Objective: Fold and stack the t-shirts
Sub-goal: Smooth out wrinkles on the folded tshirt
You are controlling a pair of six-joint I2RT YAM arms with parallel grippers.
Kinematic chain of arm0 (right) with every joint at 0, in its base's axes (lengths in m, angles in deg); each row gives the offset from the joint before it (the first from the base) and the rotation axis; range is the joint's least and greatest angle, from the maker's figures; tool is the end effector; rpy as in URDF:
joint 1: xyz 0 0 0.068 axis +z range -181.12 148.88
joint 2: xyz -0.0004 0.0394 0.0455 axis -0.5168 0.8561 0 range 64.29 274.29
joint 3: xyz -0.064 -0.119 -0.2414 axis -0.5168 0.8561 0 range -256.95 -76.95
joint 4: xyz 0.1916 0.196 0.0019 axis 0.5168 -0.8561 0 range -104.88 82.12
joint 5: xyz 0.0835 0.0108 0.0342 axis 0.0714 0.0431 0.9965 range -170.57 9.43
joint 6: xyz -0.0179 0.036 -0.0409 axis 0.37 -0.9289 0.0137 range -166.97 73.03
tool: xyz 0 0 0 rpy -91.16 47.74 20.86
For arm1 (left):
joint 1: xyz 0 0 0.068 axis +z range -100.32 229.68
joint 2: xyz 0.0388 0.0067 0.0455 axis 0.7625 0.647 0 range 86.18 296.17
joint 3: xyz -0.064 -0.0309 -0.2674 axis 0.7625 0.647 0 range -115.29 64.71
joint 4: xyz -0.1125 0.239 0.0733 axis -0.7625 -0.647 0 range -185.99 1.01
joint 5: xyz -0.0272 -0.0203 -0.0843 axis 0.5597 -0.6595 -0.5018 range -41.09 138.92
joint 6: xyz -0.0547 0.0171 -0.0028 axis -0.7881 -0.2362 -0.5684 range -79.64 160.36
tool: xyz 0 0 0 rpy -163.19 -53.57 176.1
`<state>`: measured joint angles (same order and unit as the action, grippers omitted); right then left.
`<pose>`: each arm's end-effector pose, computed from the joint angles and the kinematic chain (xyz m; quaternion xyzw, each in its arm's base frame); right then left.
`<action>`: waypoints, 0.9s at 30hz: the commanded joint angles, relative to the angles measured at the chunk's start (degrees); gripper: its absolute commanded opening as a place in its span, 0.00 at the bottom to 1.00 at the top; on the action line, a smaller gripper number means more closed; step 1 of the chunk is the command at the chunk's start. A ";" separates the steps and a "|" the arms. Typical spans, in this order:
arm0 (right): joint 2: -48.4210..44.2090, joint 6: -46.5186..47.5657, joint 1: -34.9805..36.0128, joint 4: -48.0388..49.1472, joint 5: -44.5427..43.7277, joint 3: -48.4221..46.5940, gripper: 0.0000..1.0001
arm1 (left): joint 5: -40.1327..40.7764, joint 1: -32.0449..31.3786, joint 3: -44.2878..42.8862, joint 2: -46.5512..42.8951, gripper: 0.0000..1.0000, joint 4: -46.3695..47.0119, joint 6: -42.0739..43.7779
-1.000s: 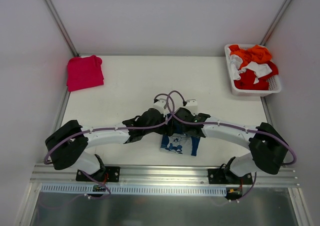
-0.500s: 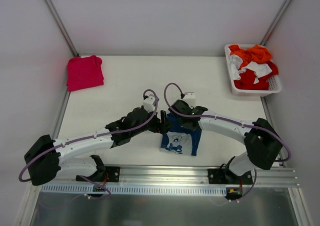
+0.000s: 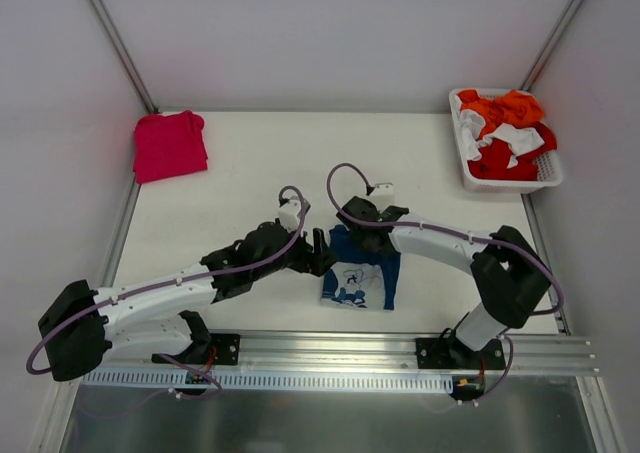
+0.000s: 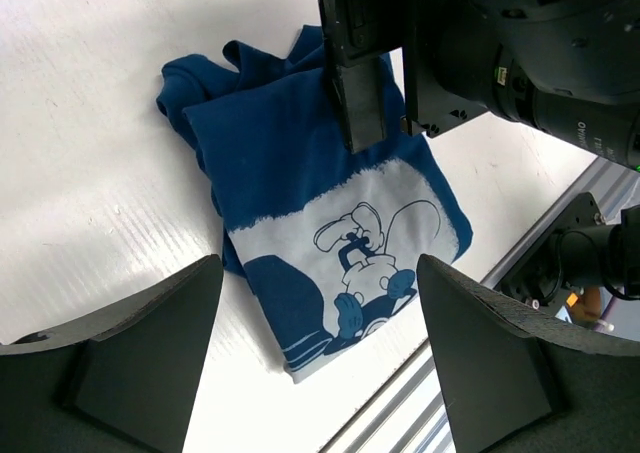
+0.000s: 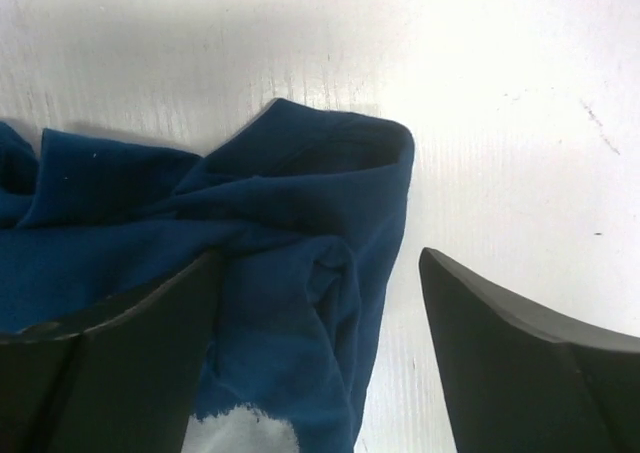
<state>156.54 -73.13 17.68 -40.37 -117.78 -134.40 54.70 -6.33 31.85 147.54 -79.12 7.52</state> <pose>0.2280 0.2232 0.1850 -0.1208 0.9234 -0.1348 0.3384 0.1465 -0.2097 0.2415 0.1340 0.8006 -0.3785 0.4447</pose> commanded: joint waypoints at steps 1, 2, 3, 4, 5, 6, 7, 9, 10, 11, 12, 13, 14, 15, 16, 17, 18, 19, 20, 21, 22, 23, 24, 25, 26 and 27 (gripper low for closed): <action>-3.46 -0.48 0.07 -1.18 -3.83 -1.62 0.85 | -0.51 0.20 -0.01 -1.95 0.80 -0.90 0.40; -4.87 0.91 0.16 -0.82 -3.92 -1.52 0.86 | -0.16 0.20 -0.18 -1.86 0.80 -0.90 0.67; -6.28 1.80 0.16 -0.56 -3.92 -1.61 0.86 | 0.71 0.20 -0.88 -1.08 0.80 -1.08 1.46; -9.16 2.59 0.16 -0.38 -3.75 -2.05 0.83 | 1.16 0.20 -1.24 -0.55 0.80 -1.08 1.72; -10.41 3.73 0.25 -0.73 -3.48 -2.31 0.81 | 1.68 0.20 -1.76 0.24 0.80 -1.08 2.16; -11.81 4.00 0.51 -1.78 -3.48 -2.58 0.79 | 2.21 0.20 -2.99 1.81 0.77 -1.08 2.60; -14.35 4.09 0.69 -2.57 -3.48 -2.75 0.72 | 2.65 0.20 -3.61 2.61 0.75 -1.08 2.61; -16.91 3.92 1.65 -4.33 -4.79 -2.93 0.68 | 3.70 0.20 -5.19 4.72 0.72 -0.82 2.34; -19.62 3.83 2.00 -6.08 -5.15 -2.84 0.68 | 3.80 0.20 -5.80 5.25 0.69 -0.73 2.52; -21.04 3.74 2.44 -7.05 -5.76 -2.58 0.68 | 3.89 0.20 -6.94 6.39 0.68 -0.55 2.60; -22.45 3.48 3.58 -8.54 -6.20 -2.40 0.68 | 4.32 0.20 -7.39 6.92 0.67 -0.64 2.78; -23.94 3.48 4.02 -8.90 -6.21 -2.05 0.67 | 4.67 0.20 -7.91 7.45 0.63 -0.55 2.69; -26.91 3.48 4.98 -8.99 -5.60 -1.18 0.62 | 4.76 0.20 -8.88 8.76 0.60 -0.64 3.13; -28.34 3.65 5.34 -8.65 -4.90 -0.56 0.43 | 4.94 0.20 -9.41 9.64 0.56 -0.73 3.22; -30.70 3.48 5.61 -8.29 -4.28 0.14 0.28 | 4.94 0.20 -9.94 10.44 0.43 -0.81 3.39; -31.59 3.30 5.61 -8.12 -2.71 0.93 0.12 | 4.94 0.20 -10.90 12.44 0.32 -0.99 3.14; -32.39 2.52 5.52 -7.77 -2.17 2.42 0.00 | 4.85 0.20 -11.26 13.51 0.19 -0.90 2.96; -32.92 2.60 5.61 -7.24 -1.64 3.30 0.00 | 4.94 0.20 -12.22 14.48 0.00 -0.99 2.70; -33.36 2.60 5.61 -6.19 -0.85 4.27 0.01 | 4.85 0.20 -12.66 16.66 0.00 -1.08 2.26; -33.27 2.34 5.61 -5.57 -0.41 5.93 0.00 | 4.68 0.20 -13.10 17.73 0.00 -0.99 2.17; -33.19 2.33 5.61 -4.78 -0.06 6.73 0.00 | 4.33 0.20 -13.63 18.78 0.00 -0.90 1.91; -32.23 2.07 5.61 -3.21 0.73 7.43 0.01 | 4.24 0.20 -14.59 20.79 0.00 -0.99 1.73; -31.70 1.90 5.61 -2.32 1.17 8.75 0.01 | 4.06 0.20 -15.03 21.68 0.00 -0.82 1.73; -31.08 1.81 5.61 -1.27 2.05 9.19 0.01 | 4.50 0.20 -15.73 23.17 0.00 -0.82 1.64; -30.38 1.81 5.61 1.00 2.49 9.72 0.01 | 5.02 0.20 -16.00 23.88 0.00 -0.90 1.55; -28.55 1.81 5.61 2.07 2.93 10.07 0.00 | 5.55 0.28 -16.27 24.59 0.00 -0.90 1.55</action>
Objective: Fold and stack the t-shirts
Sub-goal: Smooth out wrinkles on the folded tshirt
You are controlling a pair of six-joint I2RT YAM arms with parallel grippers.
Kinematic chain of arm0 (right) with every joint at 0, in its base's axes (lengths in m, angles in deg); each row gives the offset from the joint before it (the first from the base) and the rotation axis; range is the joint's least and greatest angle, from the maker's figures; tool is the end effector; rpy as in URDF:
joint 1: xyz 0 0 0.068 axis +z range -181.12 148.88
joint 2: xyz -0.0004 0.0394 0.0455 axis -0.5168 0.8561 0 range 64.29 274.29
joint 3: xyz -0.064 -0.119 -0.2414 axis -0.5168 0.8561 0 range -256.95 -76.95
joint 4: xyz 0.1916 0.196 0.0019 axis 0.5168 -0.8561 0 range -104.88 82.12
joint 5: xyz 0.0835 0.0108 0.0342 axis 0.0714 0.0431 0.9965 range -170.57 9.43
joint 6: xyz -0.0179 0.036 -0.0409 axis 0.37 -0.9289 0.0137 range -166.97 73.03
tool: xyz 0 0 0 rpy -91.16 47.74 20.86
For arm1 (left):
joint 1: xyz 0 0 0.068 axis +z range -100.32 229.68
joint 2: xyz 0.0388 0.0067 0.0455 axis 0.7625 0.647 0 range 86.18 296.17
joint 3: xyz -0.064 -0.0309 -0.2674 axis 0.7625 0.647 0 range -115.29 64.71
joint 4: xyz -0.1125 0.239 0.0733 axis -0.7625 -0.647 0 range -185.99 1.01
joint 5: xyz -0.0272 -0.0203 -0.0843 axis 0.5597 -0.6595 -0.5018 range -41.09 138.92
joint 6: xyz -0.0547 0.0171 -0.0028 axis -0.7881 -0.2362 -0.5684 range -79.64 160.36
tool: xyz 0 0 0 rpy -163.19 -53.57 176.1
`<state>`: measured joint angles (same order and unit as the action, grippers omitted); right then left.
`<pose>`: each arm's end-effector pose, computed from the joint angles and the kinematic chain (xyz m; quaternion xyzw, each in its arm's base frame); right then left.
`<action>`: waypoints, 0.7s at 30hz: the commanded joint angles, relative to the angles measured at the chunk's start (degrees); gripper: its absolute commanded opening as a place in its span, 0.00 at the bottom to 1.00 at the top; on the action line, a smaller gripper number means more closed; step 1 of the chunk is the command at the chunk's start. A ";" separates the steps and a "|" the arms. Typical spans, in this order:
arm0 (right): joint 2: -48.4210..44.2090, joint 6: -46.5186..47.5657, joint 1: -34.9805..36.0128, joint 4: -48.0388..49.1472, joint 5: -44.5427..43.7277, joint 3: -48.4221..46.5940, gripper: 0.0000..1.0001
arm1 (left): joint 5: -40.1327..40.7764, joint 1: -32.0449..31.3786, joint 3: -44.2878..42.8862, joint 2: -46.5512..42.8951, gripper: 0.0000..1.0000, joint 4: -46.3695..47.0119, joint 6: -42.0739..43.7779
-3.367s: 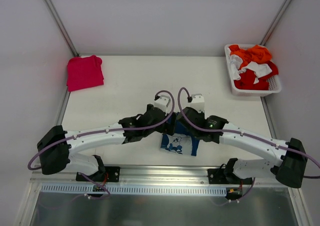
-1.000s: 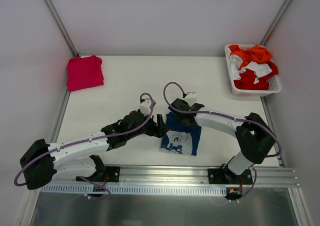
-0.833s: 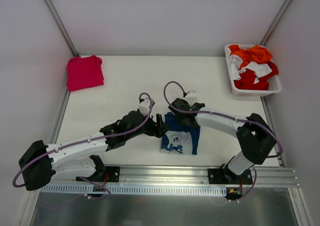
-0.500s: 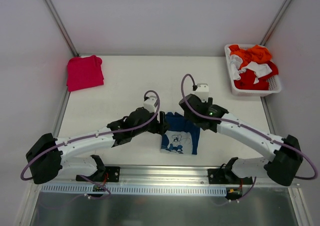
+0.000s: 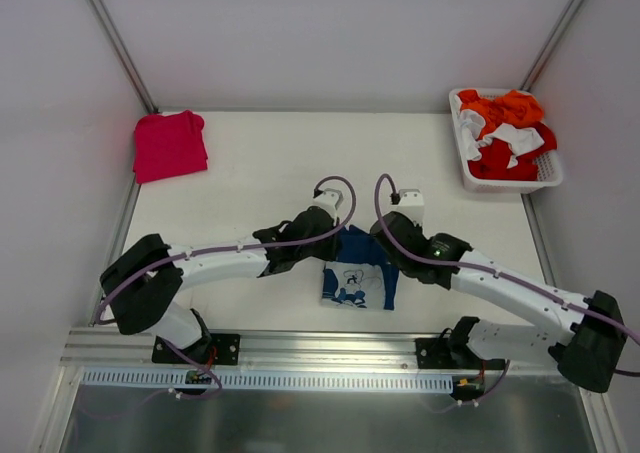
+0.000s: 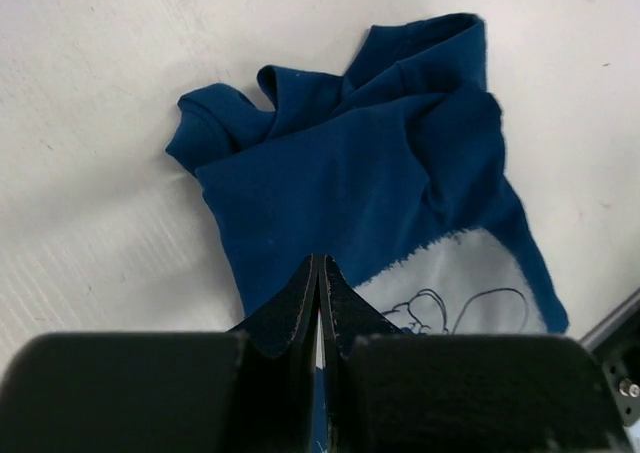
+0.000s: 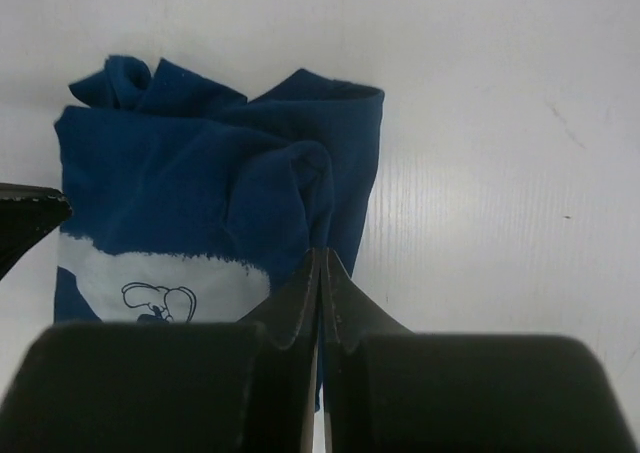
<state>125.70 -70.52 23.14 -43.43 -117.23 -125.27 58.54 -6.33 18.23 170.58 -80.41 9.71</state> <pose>0.1526 0.1705 0.2688 -0.1281 0.8858 -0.0185 0.4457 0.1925 -0.2731 0.2128 0.1474 0.8484 -0.2926 0.4157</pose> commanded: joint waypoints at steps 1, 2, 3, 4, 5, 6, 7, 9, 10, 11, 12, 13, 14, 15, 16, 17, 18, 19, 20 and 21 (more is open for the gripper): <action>3.27 -0.71 0.14 6.01 3.08 1.20 0.01 | 2.06 0.29 -3.00 2.69 0.00 0.47 -0.63; 4.50 -0.53 0.14 7.59 3.35 1.12 0.01 | 2.15 0.29 -3.18 3.22 0.00 0.47 -0.72; 6.69 -0.44 0.06 8.30 3.79 0.94 0.00 | 2.24 0.29 -3.35 3.84 0.00 0.65 -0.72; 7.75 -0.36 0.06 8.74 4.40 0.51 0.00 | 2.24 0.29 -3.62 4.80 0.00 0.91 -0.64; 8.63 -0.18 0.06 10.31 4.67 0.33 0.01 | 2.41 0.29 -3.71 5.42 0.00 1.09 -0.72; 10.12 -0.09 -0.12 10.85 5.02 0.24 0.01 | 2.59 0.29 -3.79 5.86 0.00 1.26 -0.72; 10.83 -0.09 -0.29 11.38 5.46 0.06 0.00 | 2.68 0.37 -3.97 6.65 0.00 1.44 -0.72; 11.89 0.17 -0.56 12.61 5.99 -0.03 0.01 | 2.59 0.55 -4.23 7.27 0.00 1.70 -0.81; 12.42 0.26 -0.82 12.96 6.43 -0.03 0.01 | 2.59 0.55 -4.23 7.70 0.00 1.88 -0.81; 12.60 0.26 -1.17 13.57 6.69 0.06 0.01 | 2.41 0.64 -4.23 7.88 0.00 2.23 -0.81; 12.77 0.43 -1.43 13.84 7.13 0.15 0.00 | 2.24 0.64 -4.23 7.97 0.00 2.32 -0.81; 12.86 0.44 -1.70 14.10 7.57 0.24 0.01 | 2.24 0.72 -4.32 8.15 0.00 2.41 -0.81; 12.77 0.52 -2.31 14.71 7.92 0.76 0.00 | 2.24 0.81 -4.32 8.15 0.00 2.76 -0.72; 12.86 0.70 -2.75 15.16 8.27 1.03 0.01 | 2.24 0.81 -4.41 8.24 0.00 2.85 -0.72; 12.95 0.79 -3.10 15.51 8.97 1.38 0.00 | 2.06 0.90 -4.50 8.41 0.00 3.02 -0.64; 13.12 0.96 -4.06 16.47 9.41 1.64 0.01 | 2.06 0.90 -4.58 8.50 0.00 3.20 -0.55; 13.21 1.14 -4.60 17.09 10.03 2.34 0.01 | 1.97 0.99 -4.59 8.67 0.00 3.55 -0.46; 13.56 1.40 -5.04 17.53 10.90 2.52 0.00 | 2.06 1.08 -4.85 9.11 0.00 3.64 -0.37; 13.91 1.49 -5.82 18.14 11.17 2.70 0.01 | 2.06 1.34 -5.02 9.46 0.00 3.64 -0.28; 15.05 1.49 -6.27 18.15 11.44 2.61 0.01 | 2.06 1.51 -5.29 9.81 0.00 3.64 -0.28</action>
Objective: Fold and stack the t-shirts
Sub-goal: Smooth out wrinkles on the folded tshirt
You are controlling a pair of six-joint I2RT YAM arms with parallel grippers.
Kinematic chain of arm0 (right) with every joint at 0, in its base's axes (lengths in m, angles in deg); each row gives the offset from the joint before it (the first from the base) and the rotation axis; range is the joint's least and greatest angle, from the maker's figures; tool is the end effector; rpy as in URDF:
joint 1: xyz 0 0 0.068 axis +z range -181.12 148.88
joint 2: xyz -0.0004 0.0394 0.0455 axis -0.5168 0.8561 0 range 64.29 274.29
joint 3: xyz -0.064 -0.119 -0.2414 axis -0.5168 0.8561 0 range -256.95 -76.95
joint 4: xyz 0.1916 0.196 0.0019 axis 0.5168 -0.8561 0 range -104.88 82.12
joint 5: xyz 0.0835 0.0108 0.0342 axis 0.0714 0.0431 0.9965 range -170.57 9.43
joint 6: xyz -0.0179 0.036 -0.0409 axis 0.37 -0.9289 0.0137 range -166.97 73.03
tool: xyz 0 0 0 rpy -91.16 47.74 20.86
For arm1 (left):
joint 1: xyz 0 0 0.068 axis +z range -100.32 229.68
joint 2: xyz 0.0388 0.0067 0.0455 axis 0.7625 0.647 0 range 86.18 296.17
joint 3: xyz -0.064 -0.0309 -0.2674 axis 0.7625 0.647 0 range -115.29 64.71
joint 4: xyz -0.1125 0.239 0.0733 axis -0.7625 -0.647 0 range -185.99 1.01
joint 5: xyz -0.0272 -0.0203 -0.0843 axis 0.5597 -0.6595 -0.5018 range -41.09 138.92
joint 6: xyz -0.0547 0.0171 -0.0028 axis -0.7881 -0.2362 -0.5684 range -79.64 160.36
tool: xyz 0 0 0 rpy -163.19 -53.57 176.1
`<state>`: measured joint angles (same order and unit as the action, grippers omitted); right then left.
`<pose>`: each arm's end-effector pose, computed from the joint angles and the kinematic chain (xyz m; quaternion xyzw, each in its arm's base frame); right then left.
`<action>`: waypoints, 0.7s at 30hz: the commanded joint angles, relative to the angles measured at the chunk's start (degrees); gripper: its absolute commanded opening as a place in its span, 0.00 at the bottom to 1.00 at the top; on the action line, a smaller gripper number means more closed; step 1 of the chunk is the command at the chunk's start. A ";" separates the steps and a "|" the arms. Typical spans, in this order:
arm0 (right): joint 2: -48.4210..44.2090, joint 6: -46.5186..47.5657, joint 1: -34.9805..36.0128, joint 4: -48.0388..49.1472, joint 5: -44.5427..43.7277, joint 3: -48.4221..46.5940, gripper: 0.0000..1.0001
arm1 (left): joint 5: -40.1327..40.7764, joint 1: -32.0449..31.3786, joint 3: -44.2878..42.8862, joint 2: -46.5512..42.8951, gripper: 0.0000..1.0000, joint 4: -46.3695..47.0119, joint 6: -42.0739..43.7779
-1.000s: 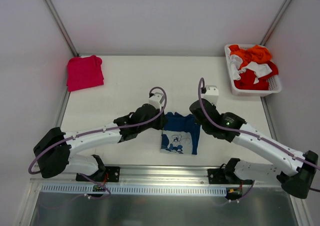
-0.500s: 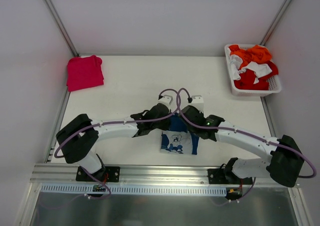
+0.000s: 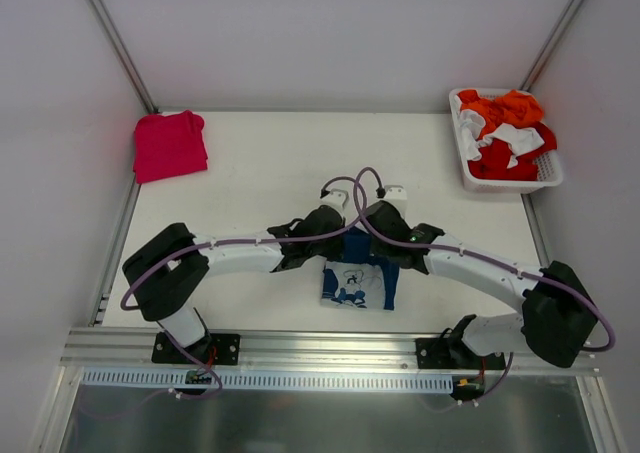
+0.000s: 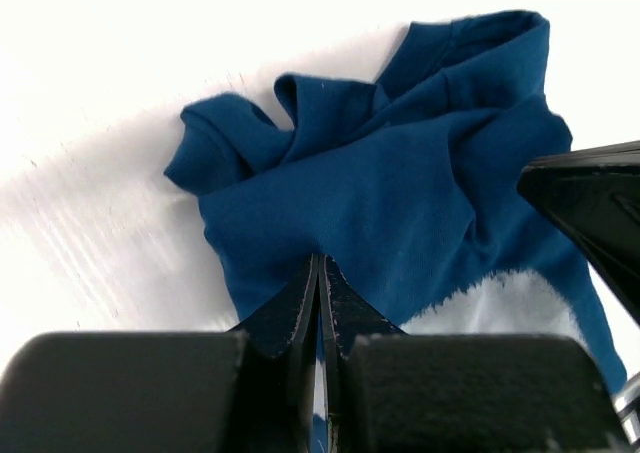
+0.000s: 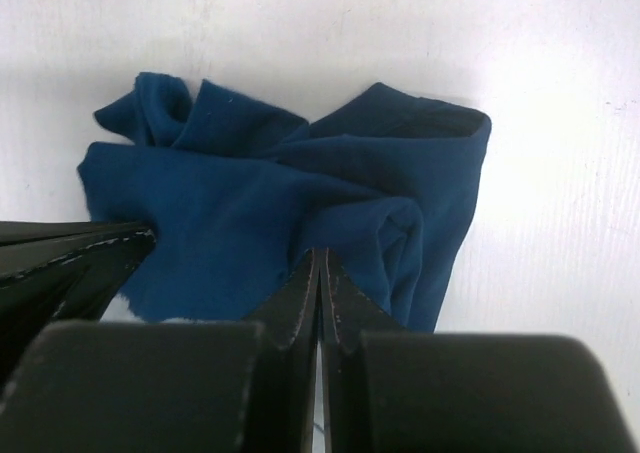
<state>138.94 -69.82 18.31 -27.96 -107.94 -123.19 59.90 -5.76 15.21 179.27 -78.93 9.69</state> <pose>0.1950 0.1990 0.2193 -0.1273 0.9035 0.0243 0.4085 0.2095 -0.2904 0.1834 0.1438 0.8663 -0.2599 0.4016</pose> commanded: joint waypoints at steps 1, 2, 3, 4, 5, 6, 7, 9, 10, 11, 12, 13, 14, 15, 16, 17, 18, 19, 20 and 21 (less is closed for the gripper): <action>2.33 0.70 -1.70 2.50 2.50 0.54 0.01 | 0.53 1.21 -2.71 1.99 0.00 2.24 -0.26; 2.86 0.44 -1.97 2.15 2.68 0.45 0.00 | 0.10 1.73 -2.80 2.35 0.00 2.24 -0.35; 3.56 0.09 -2.06 1.88 3.03 0.45 0.01 | -0.08 1.91 -2.80 2.70 0.00 2.24 -0.44; 4.01 -0.17 -2.23 1.27 3.81 0.27 0.01 | -0.35 2.09 -2.63 3.14 0.00 2.15 -0.61; 4.44 -0.35 -2.41 0.74 3.91 0.10 0.01 | -0.35 2.35 -2.54 3.23 0.00 2.15 -0.79; 5.49 -0.70 -2.32 -0.04 3.65 -0.17 0.01 | -0.44 2.62 -2.19 3.40 0.00 2.15 -0.79; 6.11 -1.49 -2.41 -1.70 2.69 -0.78 0.01 | -0.44 2.79 -2.01 3.49 0.00 2.15 -1.05; 7.87 -2.46 -2.41 -4.08 1.02 -1.48 0.00 | -0.79 3.49 -1.14 3.41 0.00 2.15 -1.66; 8.31 -2.81 -2.41 -6.62 0.66 -2.44 0.01 | -1.14 3.84 -0.87 3.40 0.00 2.06 -1.93; 8.84 -3.25 -2.41 -7.86 0.31 -2.98 0.01 | -1.84 4.63 -0.52 3.23 0.00 2.06 -2.11; 9.28 -3.69 -2.41 -9.18 -0.48 -3.33 0.00 | -2.02 4.90 0.36 2.88 0.00 2.15 -2.19; 9.37 -4.04 -2.41 -11.45 -0.75 -3.85 0.01 | -2.02 5.16 0.89 2.53 0.00 2.15 -2.37; 9.37 -4.74 -2.41 -12.43 -1.01 -3.95 0.00 | -1.50 5.34 1.41 2.35 0.00 2.15 -2.37; 8.85 -5.18 -2.41 -14.45 -1.97 -4.03 0.01 | -1.40 5.69 2.29 1.74 0.00 2.15 -2.20; 8.50 -5.62 -2.41 -15.42 -2.59 -3.95 0.00 | -1.40 5.87 2.73 1.47 0.00 2.24 -2.28; 8.14 -6.41 -2.41 -16.39 -3.12 -3.95 0.01 | -1.49 6.04 3.00 1.21 0.00 2.15 -2.20; 7.79 -6.76 -2.41 -17.62 -4.51 -4.03 0.01 | -1.58 6.39 3.52 0.86 0.00 2.15 -2.02; 6.92 -7.12 -2.41 -19.54 -5.14 -4.04 0.00 | -1.58 6.48 3.79 0.77 0.00 2.24 -1.93; 6.74 -7.64 -2.41 -20.43 -6.01 -4.12 0.01 | -1.84 6.57 4.05 0.59 0.00 2.15 -1.76; 6.47 -7.91 -2.41 -21.83 -6.28 -4.21 0.01 | -1.84 6.75 4.14 0.59 0.00 2.24 -1.76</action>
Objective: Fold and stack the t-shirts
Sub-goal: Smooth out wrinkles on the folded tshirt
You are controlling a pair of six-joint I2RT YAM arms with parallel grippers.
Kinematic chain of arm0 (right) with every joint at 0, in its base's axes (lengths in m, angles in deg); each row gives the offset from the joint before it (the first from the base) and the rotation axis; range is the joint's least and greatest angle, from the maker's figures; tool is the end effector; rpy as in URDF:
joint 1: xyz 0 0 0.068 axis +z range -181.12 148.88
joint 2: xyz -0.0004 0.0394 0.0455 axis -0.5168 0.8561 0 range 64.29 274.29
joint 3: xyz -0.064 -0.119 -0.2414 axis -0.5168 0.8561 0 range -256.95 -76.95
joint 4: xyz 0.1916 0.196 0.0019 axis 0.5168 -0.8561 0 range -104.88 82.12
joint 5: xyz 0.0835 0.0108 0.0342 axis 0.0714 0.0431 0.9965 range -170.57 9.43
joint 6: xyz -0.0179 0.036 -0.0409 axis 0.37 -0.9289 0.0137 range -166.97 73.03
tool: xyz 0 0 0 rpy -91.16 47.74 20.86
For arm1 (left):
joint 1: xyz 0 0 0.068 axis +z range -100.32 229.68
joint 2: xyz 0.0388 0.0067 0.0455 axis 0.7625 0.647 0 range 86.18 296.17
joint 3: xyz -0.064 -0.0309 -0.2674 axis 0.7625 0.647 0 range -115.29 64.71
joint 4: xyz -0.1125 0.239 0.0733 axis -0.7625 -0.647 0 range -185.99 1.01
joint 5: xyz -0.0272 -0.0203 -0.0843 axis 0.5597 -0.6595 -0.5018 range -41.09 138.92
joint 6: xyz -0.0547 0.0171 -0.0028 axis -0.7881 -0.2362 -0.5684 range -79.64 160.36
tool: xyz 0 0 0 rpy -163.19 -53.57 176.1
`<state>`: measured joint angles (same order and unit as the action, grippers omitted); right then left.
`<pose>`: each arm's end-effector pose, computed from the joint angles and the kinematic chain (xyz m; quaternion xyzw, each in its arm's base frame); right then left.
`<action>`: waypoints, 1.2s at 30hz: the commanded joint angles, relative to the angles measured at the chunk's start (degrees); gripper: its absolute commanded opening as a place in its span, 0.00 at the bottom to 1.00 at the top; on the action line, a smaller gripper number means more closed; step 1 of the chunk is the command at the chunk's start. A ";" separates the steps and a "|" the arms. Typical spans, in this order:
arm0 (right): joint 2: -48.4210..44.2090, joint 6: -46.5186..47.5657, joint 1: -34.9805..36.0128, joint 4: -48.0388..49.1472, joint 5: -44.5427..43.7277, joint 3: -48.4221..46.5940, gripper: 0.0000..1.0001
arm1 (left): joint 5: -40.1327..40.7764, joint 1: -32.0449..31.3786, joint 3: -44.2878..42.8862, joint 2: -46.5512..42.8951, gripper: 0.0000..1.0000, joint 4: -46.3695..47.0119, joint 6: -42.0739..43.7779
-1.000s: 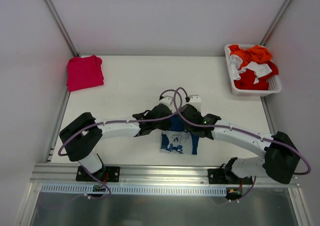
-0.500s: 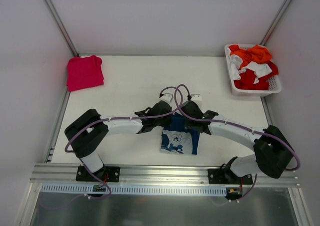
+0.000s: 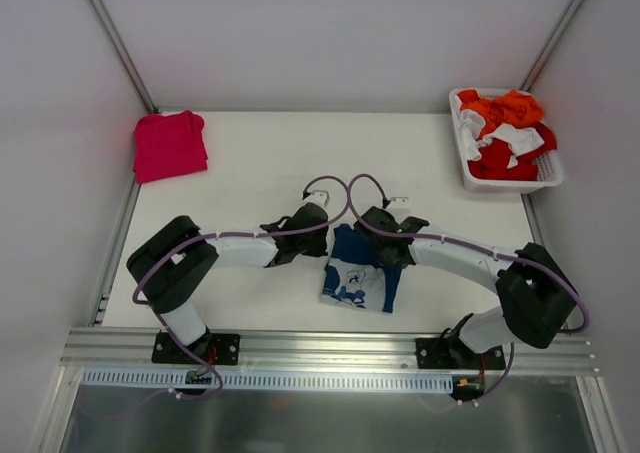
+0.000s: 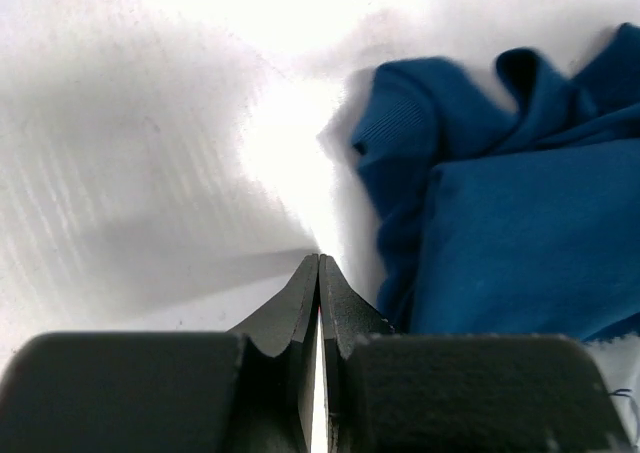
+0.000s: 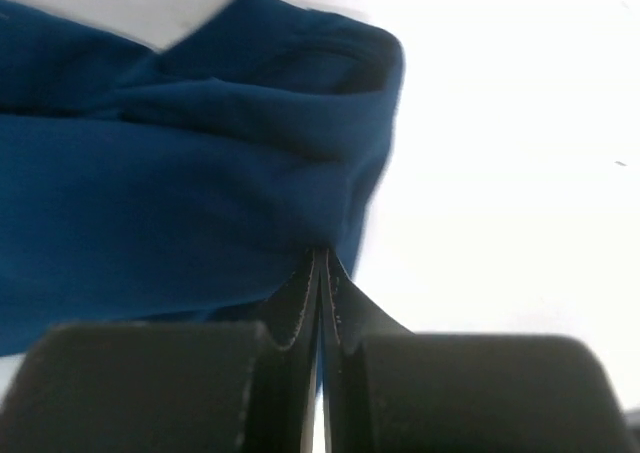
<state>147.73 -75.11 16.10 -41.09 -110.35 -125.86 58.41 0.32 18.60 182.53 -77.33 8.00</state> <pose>0.2035 0.1902 0.1816 -0.1083 0.9433 -0.0856 0.3018 0.2333 -0.2614 0.1484 0.0972 0.8934 -0.2264 0.3757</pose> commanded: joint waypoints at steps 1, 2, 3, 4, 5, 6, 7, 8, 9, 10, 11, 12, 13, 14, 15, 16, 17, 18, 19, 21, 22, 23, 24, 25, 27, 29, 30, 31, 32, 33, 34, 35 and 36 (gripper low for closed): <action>-2.84 -2.62 -0.20 -8.97 -3.97 -1.54 0.01 | -0.36 0.67 0.84 -2.75 0.00 0.56 -0.07; -3.19 -2.62 -0.11 -9.24 -3.97 -1.37 0.01 | -0.44 0.67 1.02 -2.67 0.00 0.56 0.01; -3.37 -2.71 -0.20 -9.59 -4.14 -1.28 0.01 | -0.44 0.76 1.02 -2.49 0.00 0.56 0.02; -3.37 -2.80 -0.20 -9.59 -4.32 -1.11 0.01 | -0.44 0.76 1.02 -2.49 0.00 0.56 -0.07; -3.28 -2.88 -0.20 -9.59 -4.58 -0.93 0.00 | -0.36 0.76 1.11 -2.40 0.00 0.73 -0.07; -3.37 -2.88 -0.20 -9.68 -4.93 -0.84 0.01 | -0.18 0.76 1.11 -2.40 0.00 0.64 -0.16; -3.37 -2.97 -0.20 -9.77 -5.55 -0.75 0.01 | -0.09 0.76 1.19 -2.75 0.00 0.64 -0.07; -3.81 -3.15 -0.11 -9.94 -5.81 -0.75 0.00 | -0.01 0.85 1.46 -3.01 0.00 0.73 -0.07; -4.42 -2.97 -0.03 -10.03 -5.99 -0.75 0.01 | -0.18 0.85 1.55 -3.63 0.00 0.56 -0.07; -5.21 -2.97 0.15 -10.20 -6.25 -0.75 0.01 | -0.27 0.85 1.81 -4.24 0.00 0.38 0.01; -7.74 -3.06 0.59 -11.08 -6.86 -1.01 0.01 | -0.36 0.85 2.07 -5.90 0.00 0.21 0.02; -9.24 -3.23 0.76 -11.52 -6.96 -1.02 0.01 | -0.70 0.85 2.34 -6.96 0.00 -0.40 0.02; -10.83 -3.24 0.85 -12.13 -6.87 -1.10 0.03 | -1.06 0.85 2.69 -9.06 0.00 -1.11 0.02; -14.32 -3.41 1.12 -13.27 -6.87 -1.02 0.09 | -1.76 0.85 2.86 -10.30 0.07 -1.90 0.10; -16.18 -3.50 1.38 -13.89 -7.04 -0.84 0.21 | -2.46 0.76 3.39 -11.53 0.14 -2.77 0.10; -18.03 -3.93 1.82 -14.59 -7.13 -0.58 0.26 | -3.60 0.67 4.78 -14.67 0.22 -3.13 0.02; -21.88 -4.11 2.60 -15.56 -7.40 -0.14 0.43 | -3.87 0.59 5.84 -16.36 0.50 -3.14 -0.42; -23.66 -4.29 3.05 -15.92 -7.31 0.82 0.53 | -4.22 0.50 6.81 -17.94 0.65 -3.22 -0.42; -25.33 -4.46 3.49 -16.62 -6.09 1.35 0.59 | -5.18 0.32 8.30 -20.83 0.78 -3.57 -0.60; -29.37 -4.64 3.93 -16.80 -4.68 3.28 0.67 | -6.50 0.15 9.89 -23.31 0.99 -4.19 -0.69; -30.34 -4.90 4.37 -16.71 -3.54 3.99 0.67 | -7.90 0.15 10.33 -24.97 0.99 -4.63 -0.60; -31.14 -5.34 4.63 -16.80 -3.18 4.78 0.69 | -8.52 -0.03 10.77 -25.69 0.99 -4.72 -0.77; -32.62 -5.87 4.72 -16.89 -3.00 5.57 0.70 | -8.88 -0.03 11.21 -26.13 0.99 -4.80 -0.86; -33.25 -6.31 4.98 -16.71 -2.39 7.23 0.71 | -9.14 -0.03 12.26 -27.00 0.99 -4.81 -1.39; -34.74 -7.80 4.99 -16.36 -1.43 8.99 0.71 | -9.32 -0.03 13.67 -27.45 0.99 -4.63 -1.48; -35.80 -9.38 5.16 -14.78 0.33 11.98 0.71 | -12.28 -0.03 14.72 -27.54 0.99 -2.97 -1.83; -37.02 -10.00 5.25 -14.17 0.77 13.03 0.71 | -13.53 -0.03 16.30 -27.54 0.99 -1.74 -1.92; -37.73 -10.44 5.42 -12.25 1.73 14.09 0.71 | -14.76 -0.03 17.27 -27.45 0.99 -0.25 -2.53; -38.52 -11.05 5.34 -11.18 2.35 16.19 0.72 | -15.64 -0.03 18.06 -27.28 0.99 2.46 -2.88; -39.31 -11.49 5.51 -10.39 2.62 17.17 0.72 | -17.13 -0.03 19.46 -27.19 0.99 3.53 -3.06; -40.88 -11.76 5.51 -8.73 3.14 18.13 0.72 | -17.58 -0.03 20.09 -26.93 0.99 4.50 -3.23; -41.86 -12.02 5.60 -7.76 3.41 19.97 0.71 | -18.19 -0.03 20.87 -26.75 0.99 5.56 -3.32; -43.00 -11.76 5.69 -6.44 3.76 21.12 0.72 | -19.50 -0.03 22.71 -26.40 0.99 9.22 -3.32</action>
<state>107.80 -84.53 21.33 -52.04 -108.82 -107.15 44.23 0.54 38.49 156.11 -76.90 6.17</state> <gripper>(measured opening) 0.714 0.991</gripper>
